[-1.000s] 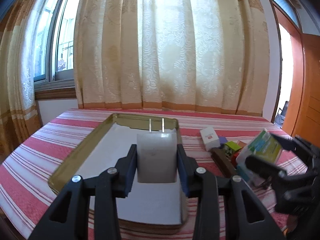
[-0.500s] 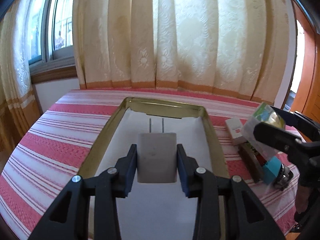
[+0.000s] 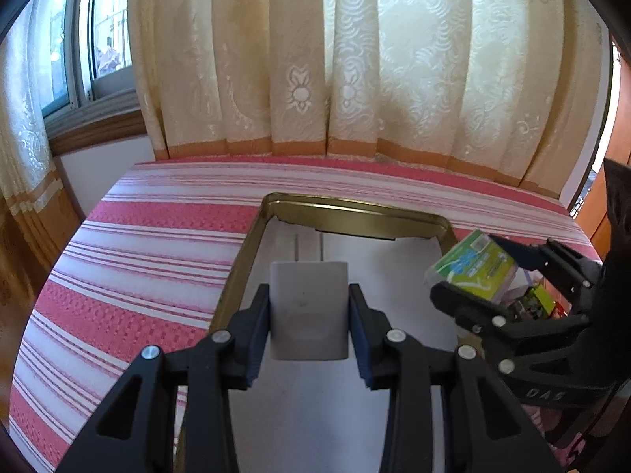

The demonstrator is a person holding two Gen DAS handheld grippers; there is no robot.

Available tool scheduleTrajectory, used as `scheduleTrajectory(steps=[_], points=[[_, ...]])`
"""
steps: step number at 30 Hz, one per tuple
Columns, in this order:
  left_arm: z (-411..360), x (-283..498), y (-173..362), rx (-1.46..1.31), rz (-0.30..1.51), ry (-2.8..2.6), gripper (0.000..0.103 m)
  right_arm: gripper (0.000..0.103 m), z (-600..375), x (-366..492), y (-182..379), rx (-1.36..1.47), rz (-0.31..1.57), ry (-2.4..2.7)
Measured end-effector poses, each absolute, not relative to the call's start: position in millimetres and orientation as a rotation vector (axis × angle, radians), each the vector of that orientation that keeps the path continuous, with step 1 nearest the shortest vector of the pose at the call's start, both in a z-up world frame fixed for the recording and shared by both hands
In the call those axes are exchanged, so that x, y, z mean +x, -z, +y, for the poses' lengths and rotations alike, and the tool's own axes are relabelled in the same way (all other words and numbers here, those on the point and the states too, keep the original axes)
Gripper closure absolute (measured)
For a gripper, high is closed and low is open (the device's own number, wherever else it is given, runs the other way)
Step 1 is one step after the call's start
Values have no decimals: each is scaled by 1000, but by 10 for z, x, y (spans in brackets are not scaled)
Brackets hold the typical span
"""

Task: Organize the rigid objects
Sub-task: 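Lower the charger into the tin tray and open the left gripper while the right releases the box there, then grasp the gray mesh pouch with the right gripper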

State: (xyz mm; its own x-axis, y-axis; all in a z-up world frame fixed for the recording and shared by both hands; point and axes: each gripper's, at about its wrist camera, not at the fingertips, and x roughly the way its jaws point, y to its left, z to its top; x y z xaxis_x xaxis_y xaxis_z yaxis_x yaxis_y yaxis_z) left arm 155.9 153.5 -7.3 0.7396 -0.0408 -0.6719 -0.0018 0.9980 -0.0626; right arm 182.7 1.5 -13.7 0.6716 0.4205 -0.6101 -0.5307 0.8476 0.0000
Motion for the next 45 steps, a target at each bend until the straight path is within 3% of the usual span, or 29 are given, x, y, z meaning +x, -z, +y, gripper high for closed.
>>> scheduleTrajectory(steps=[18,20,23,27,32,45], points=[[1550,1848,140,-26,806,-33,64,18,226,2058,253,-229,654,-562],[1568,1825,110,-34,793,-31,52,10,255,2032,250,-259,636,-548],[1571,1753,48,-23,754,-62,32,8,220,1972,189,-269,580,-534],[1562,1582,-47,-33,711,-62,30,8,57,1870,71,-241,558,-520],[1424,1223,-108,-32,625,-59,11,8,-375,1596,-2,-222,535,-498],[438,620,-80,21,532,83,9,8,-1987,878,162,-48,561,-231]])
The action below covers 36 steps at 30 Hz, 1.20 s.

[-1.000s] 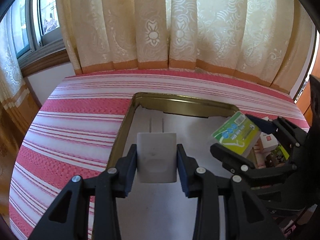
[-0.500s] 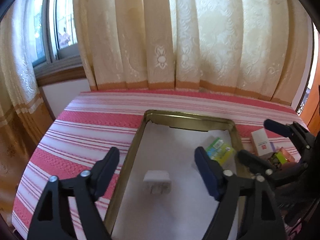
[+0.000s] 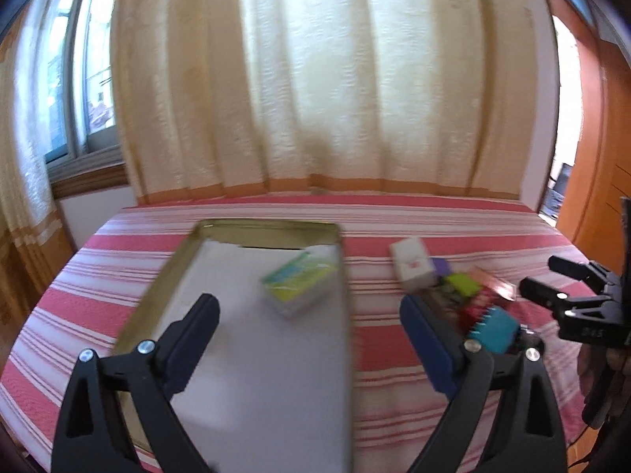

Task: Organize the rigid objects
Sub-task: 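Grasp the gray mesh pouch with the right gripper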

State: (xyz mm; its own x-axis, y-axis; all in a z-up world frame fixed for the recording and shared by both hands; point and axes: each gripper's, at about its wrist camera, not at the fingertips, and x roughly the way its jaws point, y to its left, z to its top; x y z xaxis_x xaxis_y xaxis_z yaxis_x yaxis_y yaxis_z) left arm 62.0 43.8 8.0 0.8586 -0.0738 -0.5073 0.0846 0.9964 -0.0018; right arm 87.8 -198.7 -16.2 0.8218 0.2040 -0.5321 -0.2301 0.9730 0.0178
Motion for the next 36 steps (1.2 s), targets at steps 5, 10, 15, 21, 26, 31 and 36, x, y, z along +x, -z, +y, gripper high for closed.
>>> scheduleTrajectory(steps=[5,10,15,21,26,31,36], points=[[-6,559,30,70,539,131,7,8,-2310,690,284,0,586,-192],[-256,542,161,87,559,151,6,8,-2355,567,440,-14,616,-211],[-333,523,268,84,574,132,6,8,-2283,564,523,-49,635,-252],[-260,536,327,66,586,111,6,8,-2106,557,593,-106,666,-346],[-274,542,350,69,590,118,6,8,-2009,615,659,-125,725,-382],[-330,566,391,74,610,136,6,18,-2033,703,704,-90,775,-384],[-410,579,402,90,619,156,6,29,-2031,696,709,-75,772,-401]])
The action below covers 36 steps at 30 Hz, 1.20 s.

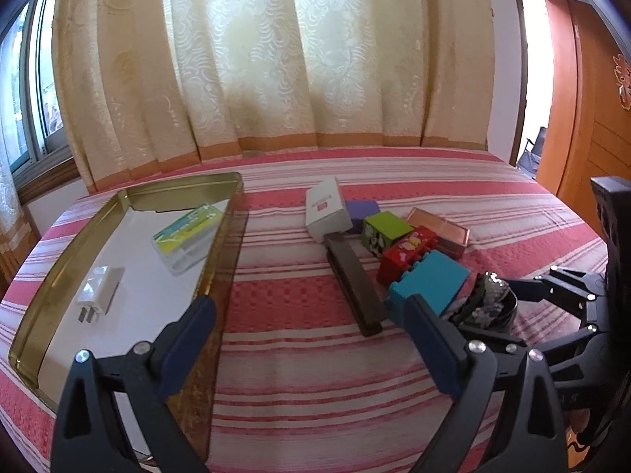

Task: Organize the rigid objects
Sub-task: 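Grasp the gray mesh pouch with the right gripper, then grasp the teal box with the left gripper while the right gripper holds the pouch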

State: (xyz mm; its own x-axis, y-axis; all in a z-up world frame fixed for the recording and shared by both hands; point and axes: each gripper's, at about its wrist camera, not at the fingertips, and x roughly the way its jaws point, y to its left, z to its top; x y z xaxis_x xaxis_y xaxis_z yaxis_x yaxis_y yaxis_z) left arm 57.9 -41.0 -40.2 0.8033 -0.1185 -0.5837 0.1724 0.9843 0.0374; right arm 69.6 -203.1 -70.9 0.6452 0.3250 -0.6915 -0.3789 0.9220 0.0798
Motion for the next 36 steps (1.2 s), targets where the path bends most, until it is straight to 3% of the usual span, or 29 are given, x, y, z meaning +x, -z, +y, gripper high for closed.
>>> scheduleTrajectory(steps=[13,22,36], points=[[-860,712,405,123,651,229,7,29,-2705,654,410,56,581,-120],[-1196,863,521,143,715,274,17,29,-2738,740,347,5,532,-20],[-1385,918,551,167,735,276,16,29,-2722,749,349,2,515,-21]])
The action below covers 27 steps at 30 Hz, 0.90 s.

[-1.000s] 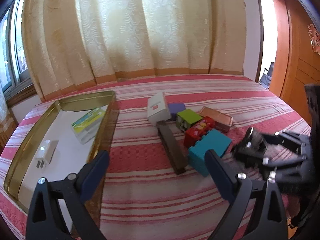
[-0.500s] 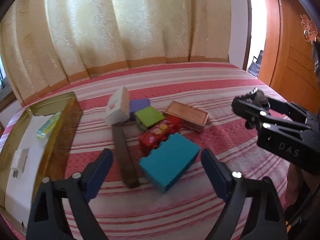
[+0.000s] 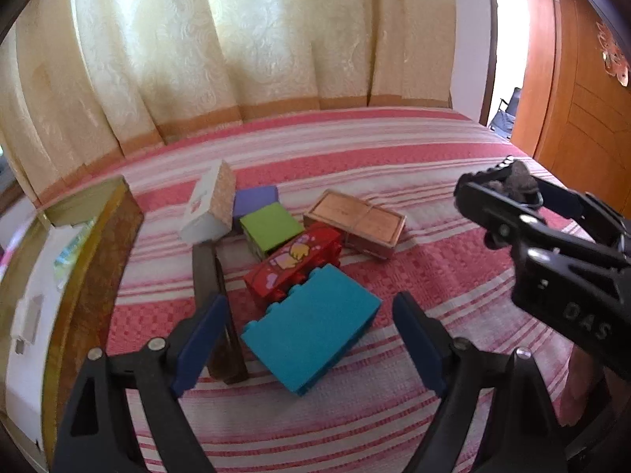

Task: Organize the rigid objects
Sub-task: 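Grasp the teal box with the left gripper while the right gripper holds the pouch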

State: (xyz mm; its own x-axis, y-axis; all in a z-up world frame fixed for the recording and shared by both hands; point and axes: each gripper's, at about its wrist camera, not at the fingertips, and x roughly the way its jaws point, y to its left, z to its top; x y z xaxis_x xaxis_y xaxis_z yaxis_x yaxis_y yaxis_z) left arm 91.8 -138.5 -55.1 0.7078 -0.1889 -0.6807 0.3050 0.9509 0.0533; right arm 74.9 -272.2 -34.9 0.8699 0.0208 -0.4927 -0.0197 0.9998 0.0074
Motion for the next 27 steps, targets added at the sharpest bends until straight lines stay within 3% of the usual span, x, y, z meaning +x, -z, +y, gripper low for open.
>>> scheduleTrajectory(steps=[7,9,11,27], points=[[-1399,1010,632,144,808,304,16,29,-2722,749,346,1,513,-20],[-1380,1034,647,131,821,307,20,29,-2715,742,345,1,514,-21],[-1363,1059,665,126,834,296,31,29,-2711,738,340,0,516,-21],[-1065,851,428,-8,654,275,31,29,-2707,601,265,1,429,-8]])
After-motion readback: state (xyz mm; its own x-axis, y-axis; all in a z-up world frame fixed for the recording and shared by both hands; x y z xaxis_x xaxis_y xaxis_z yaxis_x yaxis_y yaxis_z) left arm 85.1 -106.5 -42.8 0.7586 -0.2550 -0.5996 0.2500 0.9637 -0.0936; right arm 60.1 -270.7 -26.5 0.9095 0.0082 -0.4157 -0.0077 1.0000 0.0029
